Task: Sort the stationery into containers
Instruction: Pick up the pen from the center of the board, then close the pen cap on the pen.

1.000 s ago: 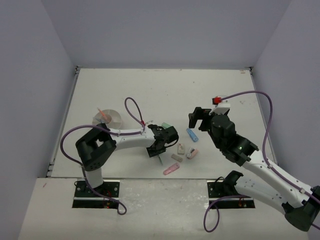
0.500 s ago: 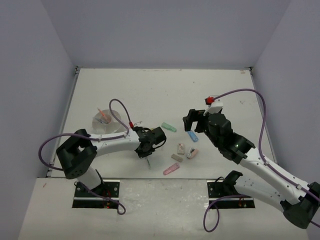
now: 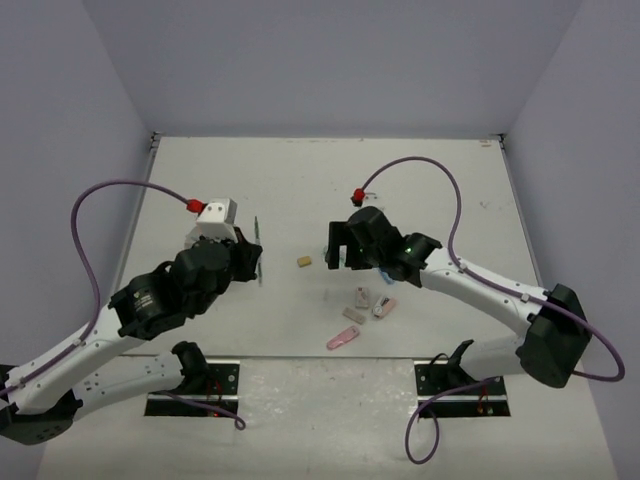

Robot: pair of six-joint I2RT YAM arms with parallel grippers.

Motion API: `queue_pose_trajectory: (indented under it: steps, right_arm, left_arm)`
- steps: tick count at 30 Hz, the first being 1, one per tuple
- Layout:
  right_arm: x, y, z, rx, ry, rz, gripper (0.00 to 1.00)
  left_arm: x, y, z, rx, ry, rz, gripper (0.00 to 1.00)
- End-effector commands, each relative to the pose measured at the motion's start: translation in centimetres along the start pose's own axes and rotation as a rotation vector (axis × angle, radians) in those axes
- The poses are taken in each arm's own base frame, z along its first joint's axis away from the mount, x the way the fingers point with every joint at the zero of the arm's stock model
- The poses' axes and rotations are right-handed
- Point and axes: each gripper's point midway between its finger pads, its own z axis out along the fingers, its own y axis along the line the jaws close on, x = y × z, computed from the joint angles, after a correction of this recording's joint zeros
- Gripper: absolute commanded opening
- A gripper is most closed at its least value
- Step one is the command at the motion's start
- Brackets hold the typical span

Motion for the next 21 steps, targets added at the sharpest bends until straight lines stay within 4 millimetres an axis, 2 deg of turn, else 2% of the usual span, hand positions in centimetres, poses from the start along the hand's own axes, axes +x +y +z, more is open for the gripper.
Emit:
queue_pose_trajectory:
  steps: [1,4,8,10,13,21]
  right_arm:
    - [0.7,1.5,1.6,0.125,-0.008,0.095,0.86]
    - [2.4,1.8,3.4,0.152,0.036,0.100,0.80]
    - [4.6,1.4,6.0,0.198,0.094,0.114,0.68]
    - [5.2,1.1,6.4,0.220,0.106,0.119,0.67]
    - [6.2,1.4,6.9,0.227,0.127,0.126,0.57]
    - [7.9,1.4,7.2,0.269,0.138,0.137,0.53]
  left_arm:
    - [1.7,2.4,0.3,-0.032,0.023,0.247,0.00]
    - [2.8,2.8,0.5,-0.015,0.011,0.238,0.00]
    - [2.0,2.3,-0.4,0.052,-0.040,0.200,0.00]
    - [2.0,2.4,-0.5,0.056,-0.047,0.196,0.00]
    - [2.5,2.0,-0.1,0.071,-0.026,0.215,0.00]
    - [3.8,1.6,1.0,0.058,0.033,0.255,0.00]
